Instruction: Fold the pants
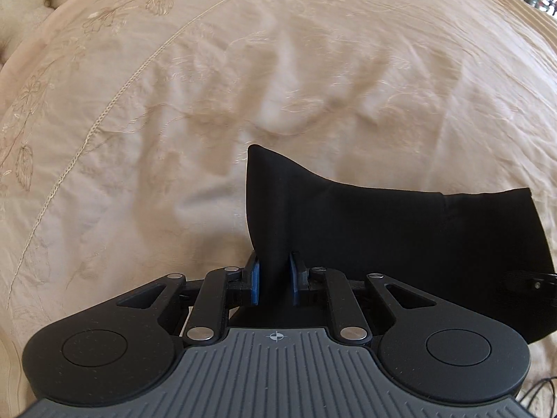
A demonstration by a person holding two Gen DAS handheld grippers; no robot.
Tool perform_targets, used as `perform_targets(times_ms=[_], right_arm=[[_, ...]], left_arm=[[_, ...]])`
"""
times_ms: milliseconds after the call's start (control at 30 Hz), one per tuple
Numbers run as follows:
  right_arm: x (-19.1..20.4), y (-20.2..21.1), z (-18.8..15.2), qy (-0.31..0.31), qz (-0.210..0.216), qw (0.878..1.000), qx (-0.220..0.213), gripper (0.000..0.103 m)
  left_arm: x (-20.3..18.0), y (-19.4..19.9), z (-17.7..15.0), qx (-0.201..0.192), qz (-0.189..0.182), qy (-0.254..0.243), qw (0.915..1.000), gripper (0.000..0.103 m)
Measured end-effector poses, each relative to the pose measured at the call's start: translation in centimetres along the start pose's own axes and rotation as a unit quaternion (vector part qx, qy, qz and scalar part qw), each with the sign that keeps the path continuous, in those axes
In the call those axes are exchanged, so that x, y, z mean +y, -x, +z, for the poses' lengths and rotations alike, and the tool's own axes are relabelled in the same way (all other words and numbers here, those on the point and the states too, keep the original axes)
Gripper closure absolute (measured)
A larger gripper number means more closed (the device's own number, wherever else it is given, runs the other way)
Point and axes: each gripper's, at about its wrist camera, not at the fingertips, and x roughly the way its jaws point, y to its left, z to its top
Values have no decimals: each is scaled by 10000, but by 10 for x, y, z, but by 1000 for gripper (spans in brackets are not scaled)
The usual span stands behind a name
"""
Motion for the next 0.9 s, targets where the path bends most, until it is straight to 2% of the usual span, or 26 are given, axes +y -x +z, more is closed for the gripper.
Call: perform_targets(times_ms=[67,200,267,367,533,600,667,700,767,833,900], right_arm=[[13,-10,3,65,-135,9999,4,79],[10,-30,5,111,-736,9972,78,74],[0,-36,3,-53,-813,9966,127,70],[-16,-38,1,-271,-713,9970,128,66],[-18,-30,2,-308,-906,9954,34,66],[-17,-16,1,-435,-1031,9936,-157,65],[-14,4,-4,-410,-1159,9914,-442,65],[-8,13,-6,-304,-1196,9906,-583,66],[7,26,-11,-49,-1053,9919,-712,75],[22,28,-16,128,-862,9939,-683,85],[42,21,-23,327,-627,9960,-547,88]], left_arm=[[12,-11,1,129,-108,42,9998,84],[20,-35,1,338,-242,219,9989,66],[21,-47,1,431,-240,273,9984,60],[21,-54,1,411,-288,261,9984,55],[29,-41,5,303,-281,237,9989,54],[33,-24,5,105,-97,178,9997,55],[39,-6,0,-103,-60,83,9999,55],[40,1,-3,-134,-108,42,9998,55],[45,10,-11,-60,-263,-34,9996,55],[43,17,-23,53,-458,-80,9989,55],[37,20,-33,195,-638,-193,9976,55]])
